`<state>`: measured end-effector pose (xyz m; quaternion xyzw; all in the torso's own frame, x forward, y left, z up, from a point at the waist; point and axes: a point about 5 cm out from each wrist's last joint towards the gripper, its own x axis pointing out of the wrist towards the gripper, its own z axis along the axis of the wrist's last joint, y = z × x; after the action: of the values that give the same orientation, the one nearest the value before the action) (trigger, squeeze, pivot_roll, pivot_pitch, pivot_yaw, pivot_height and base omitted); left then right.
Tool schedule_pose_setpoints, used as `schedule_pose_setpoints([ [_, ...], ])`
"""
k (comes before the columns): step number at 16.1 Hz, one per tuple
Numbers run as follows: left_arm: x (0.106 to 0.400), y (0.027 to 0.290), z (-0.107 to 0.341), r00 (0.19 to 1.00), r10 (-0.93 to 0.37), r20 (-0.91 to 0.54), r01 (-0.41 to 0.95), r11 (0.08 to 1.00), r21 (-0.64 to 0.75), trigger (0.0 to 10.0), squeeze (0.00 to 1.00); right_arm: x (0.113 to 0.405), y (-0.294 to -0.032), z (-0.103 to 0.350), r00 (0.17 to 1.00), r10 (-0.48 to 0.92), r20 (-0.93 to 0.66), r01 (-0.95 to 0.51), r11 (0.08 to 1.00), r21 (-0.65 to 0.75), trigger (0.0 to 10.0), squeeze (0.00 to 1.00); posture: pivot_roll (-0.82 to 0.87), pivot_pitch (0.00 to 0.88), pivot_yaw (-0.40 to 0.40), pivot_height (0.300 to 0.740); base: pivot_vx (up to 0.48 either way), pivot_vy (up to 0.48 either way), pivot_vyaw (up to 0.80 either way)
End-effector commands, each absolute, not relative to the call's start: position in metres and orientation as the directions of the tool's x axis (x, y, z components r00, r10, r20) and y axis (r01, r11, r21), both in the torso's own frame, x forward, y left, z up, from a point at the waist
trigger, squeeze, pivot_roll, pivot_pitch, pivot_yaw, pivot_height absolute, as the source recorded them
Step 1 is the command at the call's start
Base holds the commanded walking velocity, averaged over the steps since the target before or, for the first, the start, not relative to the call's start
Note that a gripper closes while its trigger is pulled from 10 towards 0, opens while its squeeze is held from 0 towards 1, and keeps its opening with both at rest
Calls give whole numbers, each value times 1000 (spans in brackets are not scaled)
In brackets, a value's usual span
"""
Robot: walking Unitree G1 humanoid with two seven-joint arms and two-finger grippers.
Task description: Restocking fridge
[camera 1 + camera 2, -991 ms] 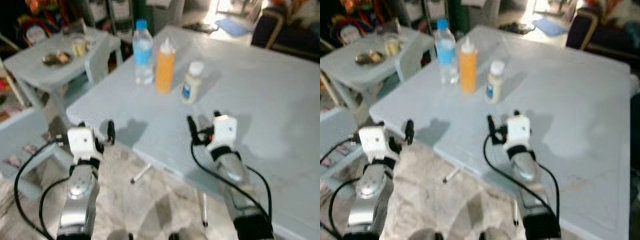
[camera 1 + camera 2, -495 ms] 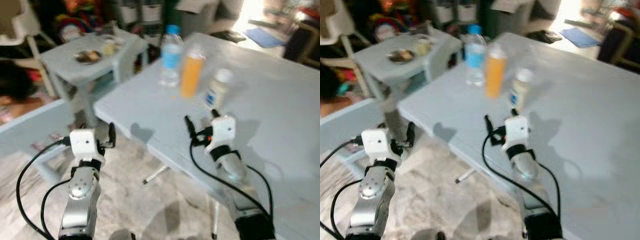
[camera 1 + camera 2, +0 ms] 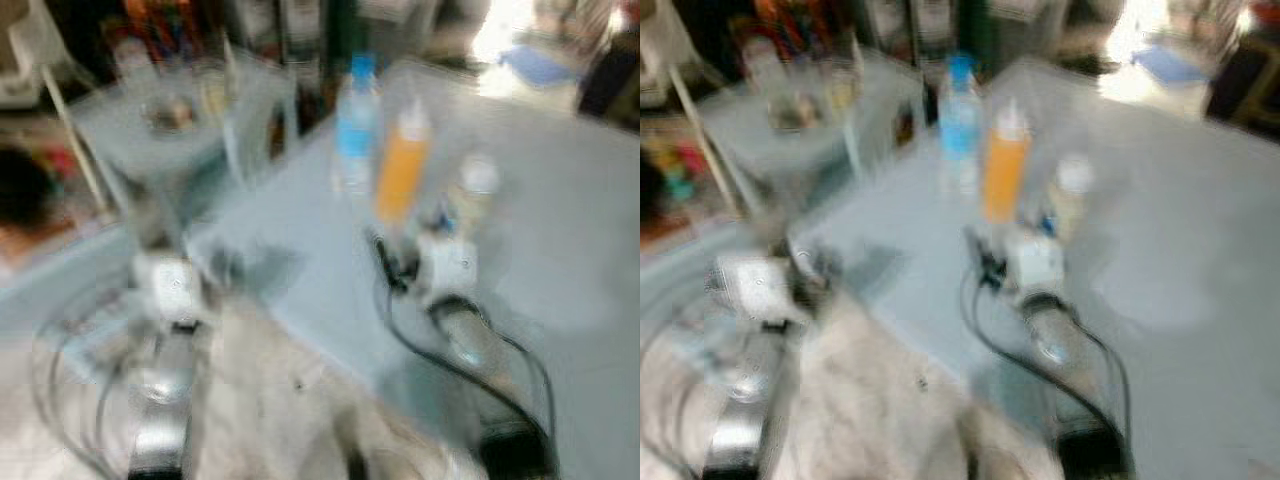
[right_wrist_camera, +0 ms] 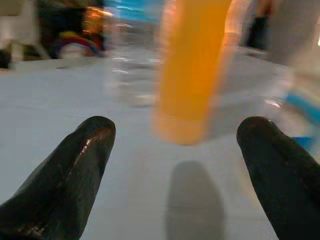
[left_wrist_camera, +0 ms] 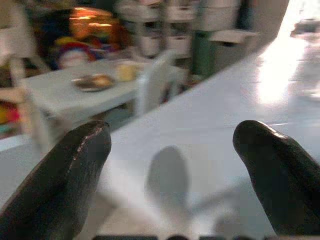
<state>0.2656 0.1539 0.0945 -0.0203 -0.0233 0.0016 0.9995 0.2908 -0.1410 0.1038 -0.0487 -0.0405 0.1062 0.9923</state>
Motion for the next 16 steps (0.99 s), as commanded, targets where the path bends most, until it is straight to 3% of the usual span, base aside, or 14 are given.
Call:
schedule_pose_setpoints([
  [1, 264, 166, 98, 997, 40, 62, -39, 999, -21, 10000, 0, 291, -129, 108, 966, 241, 95, -232, 968, -95, 10000, 0, -59, 69, 12, 740, 0, 0, 0],
  [7, 264, 166, 98, 997, 39, 62, -38, 999, -19, 10000, 0, 289, -124, 106, 961, 259, 93, -250, 963, -101, 10000, 0, -56, 73, 10, 740, 0, 0, 0],
  [16, 263, 166, 98, 998, 32, 61, -31, 999, -15, 10000, 0, 298, -126, 142, 947, 212, 242, -177, 971, -159, 10000, 0, -48, 78, 14, 740, 0, 0, 0],
])
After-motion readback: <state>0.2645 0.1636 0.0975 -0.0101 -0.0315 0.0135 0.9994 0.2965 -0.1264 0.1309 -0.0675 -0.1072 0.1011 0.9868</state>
